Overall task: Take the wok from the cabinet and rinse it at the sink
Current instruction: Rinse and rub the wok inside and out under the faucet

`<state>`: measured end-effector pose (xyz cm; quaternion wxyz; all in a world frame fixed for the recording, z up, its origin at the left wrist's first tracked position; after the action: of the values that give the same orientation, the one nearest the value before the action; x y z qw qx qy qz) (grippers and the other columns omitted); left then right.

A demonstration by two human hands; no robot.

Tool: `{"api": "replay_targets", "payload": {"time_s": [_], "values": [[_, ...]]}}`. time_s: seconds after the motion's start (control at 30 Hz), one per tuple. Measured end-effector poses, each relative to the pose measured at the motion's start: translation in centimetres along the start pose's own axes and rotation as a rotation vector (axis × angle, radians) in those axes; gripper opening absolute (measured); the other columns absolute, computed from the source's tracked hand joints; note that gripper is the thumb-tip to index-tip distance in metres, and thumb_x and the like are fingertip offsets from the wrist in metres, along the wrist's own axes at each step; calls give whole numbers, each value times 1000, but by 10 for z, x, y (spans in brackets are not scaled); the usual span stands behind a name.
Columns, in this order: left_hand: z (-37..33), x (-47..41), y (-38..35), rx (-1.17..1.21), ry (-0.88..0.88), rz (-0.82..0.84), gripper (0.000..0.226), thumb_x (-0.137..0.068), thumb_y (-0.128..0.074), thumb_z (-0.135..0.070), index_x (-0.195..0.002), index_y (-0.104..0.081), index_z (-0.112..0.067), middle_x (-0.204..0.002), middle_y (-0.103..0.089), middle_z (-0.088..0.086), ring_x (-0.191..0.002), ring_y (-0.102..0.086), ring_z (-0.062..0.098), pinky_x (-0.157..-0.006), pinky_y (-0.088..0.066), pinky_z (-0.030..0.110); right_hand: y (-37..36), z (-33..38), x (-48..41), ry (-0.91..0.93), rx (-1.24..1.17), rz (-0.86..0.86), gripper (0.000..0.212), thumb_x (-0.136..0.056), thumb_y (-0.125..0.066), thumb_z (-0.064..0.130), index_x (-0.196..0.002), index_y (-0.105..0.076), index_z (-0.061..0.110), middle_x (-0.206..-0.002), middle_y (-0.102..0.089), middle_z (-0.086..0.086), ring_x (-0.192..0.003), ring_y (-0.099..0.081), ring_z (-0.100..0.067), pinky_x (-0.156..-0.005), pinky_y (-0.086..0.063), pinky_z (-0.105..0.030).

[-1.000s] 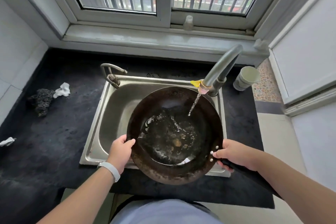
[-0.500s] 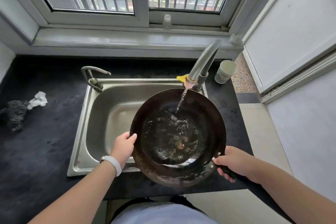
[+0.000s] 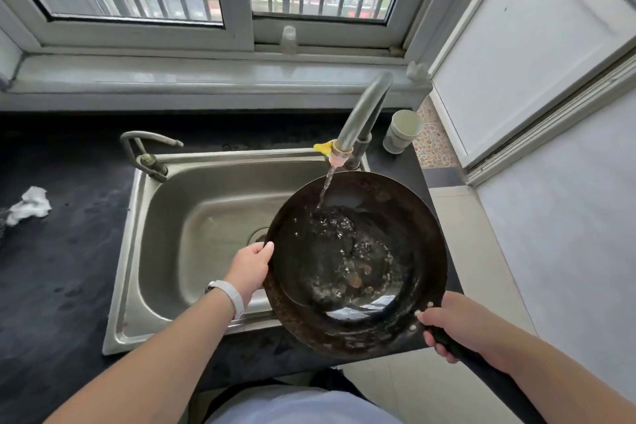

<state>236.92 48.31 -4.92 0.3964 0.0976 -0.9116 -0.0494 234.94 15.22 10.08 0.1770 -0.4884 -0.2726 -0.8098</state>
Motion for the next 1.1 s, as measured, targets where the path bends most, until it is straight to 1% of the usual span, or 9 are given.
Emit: {"api": "replay_targets", "payload": {"time_s": [0.07, 0.17, 0.23, 0.37, 0.53, 0.63, 0.83, 0.97, 1.1], "values": [[-6, -1, -9, -21, -7, 28, 41, -108, -43, -33, -97, -72, -6, -86, -67, 12, -81, -63, 27, -80, -60, 43, 2, -4, 5, 15, -22, -16, 20, -100, -49, 12, -82, -54, 4, -63, -61, -13, -48, -50, -18, -46, -43, -27], [-13, -7, -22, -24, -16, 76, 39, -109, -42, -32, -94, -70, -9, -84, -66, 8, -77, -61, 22, -74, -59, 38, 6, -11, 11, 21, -65, -51, 20, -99, -48, 9, -81, -53, 4, -62, -60, -12, -46, -49, -18, -45, -41, -26], [-15, -13, -31, -33, -20, 104, 39, -109, -42, -32, -96, -70, -8, -86, -66, 6, -78, -61, 21, -77, -59, 40, 8, -16, 14, 18, -86, -74, 20, -99, -47, 8, -81, -53, 4, -60, -59, -12, -46, -49, -18, -44, -41, -26], [-22, -20, -49, 3, 6, 157, 34, -109, -43, -33, -96, -69, -14, -87, -67, 5, -79, -62, 20, -84, -58, 42, 12, -26, 19, 23, -112, -116, 17, -98, -47, 8, -84, -54, 5, -60, -59, -10, -47, -49, -18, -44, -41, -26], [-22, -22, -61, 75, 33, 167, 30, -107, -43, -33, -94, -64, -17, -85, -64, 6, -77, -60, 20, -77, -55, 36, 13, -28, 21, 41, -120, -149, 18, -98, -46, 8, -82, -54, 6, -58, -58, -8, -46, -48, -16, -44, -40, -25], [-18, -23, -55, 98, 46, 133, 31, -107, -43, -35, -93, -65, -18, -86, -65, 6, -77, -60, 19, -75, -54, 36, 12, -23, 18, 53, -106, -141, 19, -97, -46, 8, -80, -55, 6, -58, -58, -8, -46, -48, -17, -44, -40, -25], [-11, -18, -15, 71, 16, 27, 25, -107, -45, -30, -98, -65, -17, -91, -61, 10, -82, -57, 23, -76, -51, 37, -1, -5, -1, 55, -73, -47, 15, -95, -50, 8, -81, -54, 3, -62, -61, -12, -45, -49, -17, -43, -40, -25], [1, -10, 24, 50, 5, -67, 28, -106, -46, -32, -93, -64, -15, -86, -54, 9, -79, -50, 24, -73, -45, 37, -15, 13, -17, 30, -38, 41, 18, -97, -51, 9, -80, -54, 3, -62, -62, -11, -45, -51, -16, -43, -41, -24], [15, 5, 66, 78, 21, -188, 27, -99, -49, -39, -89, -64, -19, -82, -55, 6, -76, -49, 24, -69, -42, 37, -34, 33, -33, 31, 4, 121, 17, -97, -53, 9, -81, -52, 4, -63, -62, -11, -45, -51, -17, -43, -40, -24]]}}
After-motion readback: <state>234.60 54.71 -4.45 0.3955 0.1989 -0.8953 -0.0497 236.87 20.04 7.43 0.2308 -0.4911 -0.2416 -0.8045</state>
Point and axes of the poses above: each hand's wrist, its own x-axis away from the middle knuckle, its own y-axis out of the back of the hand, z = x × y, the point moved 1 cm from there along -x, towards the middle knuckle
